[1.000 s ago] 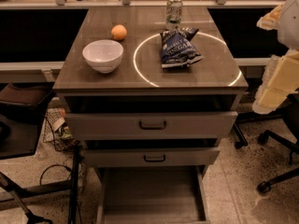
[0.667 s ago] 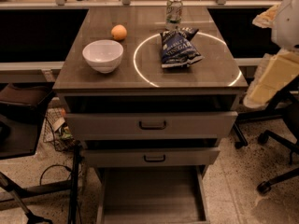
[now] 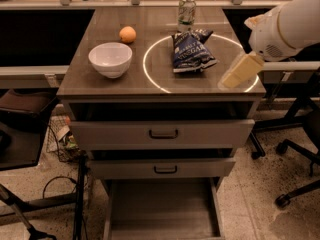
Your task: Place blue chip bag into bottom drawer
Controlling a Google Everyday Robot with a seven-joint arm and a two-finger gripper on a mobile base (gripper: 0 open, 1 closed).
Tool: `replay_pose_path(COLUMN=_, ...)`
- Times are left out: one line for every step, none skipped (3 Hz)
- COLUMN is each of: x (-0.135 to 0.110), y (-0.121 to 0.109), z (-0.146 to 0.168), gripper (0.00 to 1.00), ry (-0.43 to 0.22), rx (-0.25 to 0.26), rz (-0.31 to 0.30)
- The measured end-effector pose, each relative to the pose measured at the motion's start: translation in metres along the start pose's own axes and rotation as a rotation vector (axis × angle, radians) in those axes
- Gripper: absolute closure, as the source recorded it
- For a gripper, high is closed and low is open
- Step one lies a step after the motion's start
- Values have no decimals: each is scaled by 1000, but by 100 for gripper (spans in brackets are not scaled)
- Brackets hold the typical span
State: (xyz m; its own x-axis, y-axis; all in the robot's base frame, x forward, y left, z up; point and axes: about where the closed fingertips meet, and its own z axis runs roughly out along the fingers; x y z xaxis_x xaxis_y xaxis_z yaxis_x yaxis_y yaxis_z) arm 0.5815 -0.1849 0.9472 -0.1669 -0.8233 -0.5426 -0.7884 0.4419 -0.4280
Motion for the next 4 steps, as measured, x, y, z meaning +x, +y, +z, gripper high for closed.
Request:
replay_pose_path(x=-28, y=-35, z=47, gripper=0, ry=-59, rx=89, rz=55)
replay_pose_path(x=-28, y=-35, z=47, gripper=0, ry=-59, rx=89, rz=55)
replay_pose_path(x=-15, y=-49, z=94, gripper=0, ry=-101, rx=80, rz=169)
replay_pose_path(x=-6, y=-60, z=125, gripper=0, ry=-120, rx=78, rz=225)
